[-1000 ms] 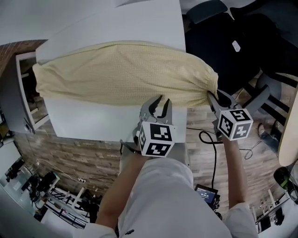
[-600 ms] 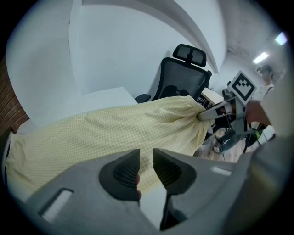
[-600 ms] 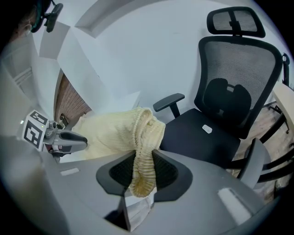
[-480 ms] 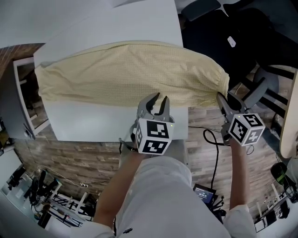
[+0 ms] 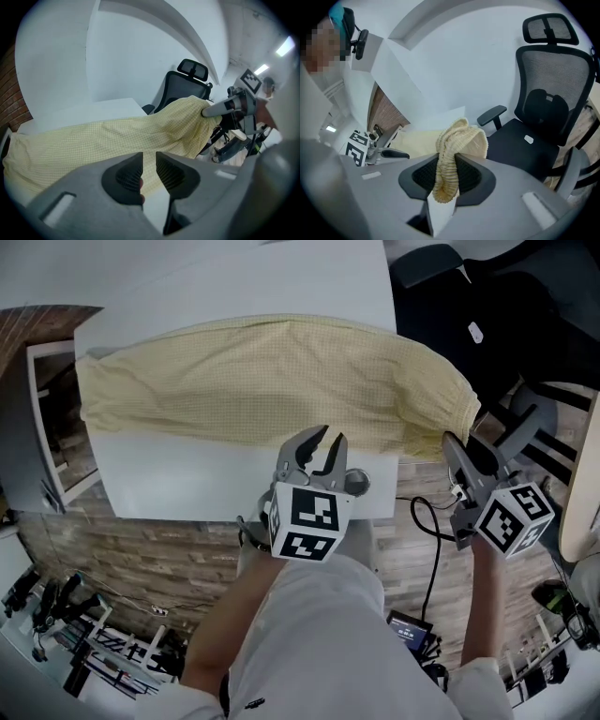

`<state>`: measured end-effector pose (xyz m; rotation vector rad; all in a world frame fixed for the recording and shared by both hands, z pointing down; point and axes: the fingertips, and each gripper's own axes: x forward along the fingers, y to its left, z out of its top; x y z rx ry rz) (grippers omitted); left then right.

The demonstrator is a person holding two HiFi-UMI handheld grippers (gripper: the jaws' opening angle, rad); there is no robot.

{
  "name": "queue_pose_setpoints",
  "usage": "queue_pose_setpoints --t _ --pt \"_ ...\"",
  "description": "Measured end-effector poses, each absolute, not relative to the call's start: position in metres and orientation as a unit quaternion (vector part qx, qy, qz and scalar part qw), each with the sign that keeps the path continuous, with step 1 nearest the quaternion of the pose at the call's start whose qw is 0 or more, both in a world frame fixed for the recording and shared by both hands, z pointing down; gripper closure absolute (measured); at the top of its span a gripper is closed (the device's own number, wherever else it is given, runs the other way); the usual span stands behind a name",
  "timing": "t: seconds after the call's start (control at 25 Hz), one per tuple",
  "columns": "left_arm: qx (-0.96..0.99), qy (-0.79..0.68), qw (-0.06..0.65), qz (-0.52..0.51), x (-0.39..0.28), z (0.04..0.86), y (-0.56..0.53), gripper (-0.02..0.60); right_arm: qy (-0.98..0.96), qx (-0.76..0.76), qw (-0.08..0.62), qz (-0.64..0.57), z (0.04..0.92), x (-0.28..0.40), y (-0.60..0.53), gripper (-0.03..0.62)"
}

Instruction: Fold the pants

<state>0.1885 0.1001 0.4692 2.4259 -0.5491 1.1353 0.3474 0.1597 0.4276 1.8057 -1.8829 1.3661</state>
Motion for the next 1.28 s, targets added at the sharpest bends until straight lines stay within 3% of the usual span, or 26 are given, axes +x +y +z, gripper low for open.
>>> queue_pose_setpoints --t 0.32,0.6,1.28 --pt "0.873 -0.204 0.217 0.386 0.154 0.457 0.079 0.489 -0.664 0.595 0.092 0.444 0.403 0.302 0.120 0.507" --pt "0.875 -0.205 0.223 0.378 0.127 0.449 0.062 0.489 -0.685 0.584 0.126 0.418 0.391 0.262 0.092 0.508" --pt "0.871 -0.214 0.244 0.369 0.043 0.460 0.006 0.489 -0.715 0.538 0.180 0.409 0.421 0.138 0.004 0.508"
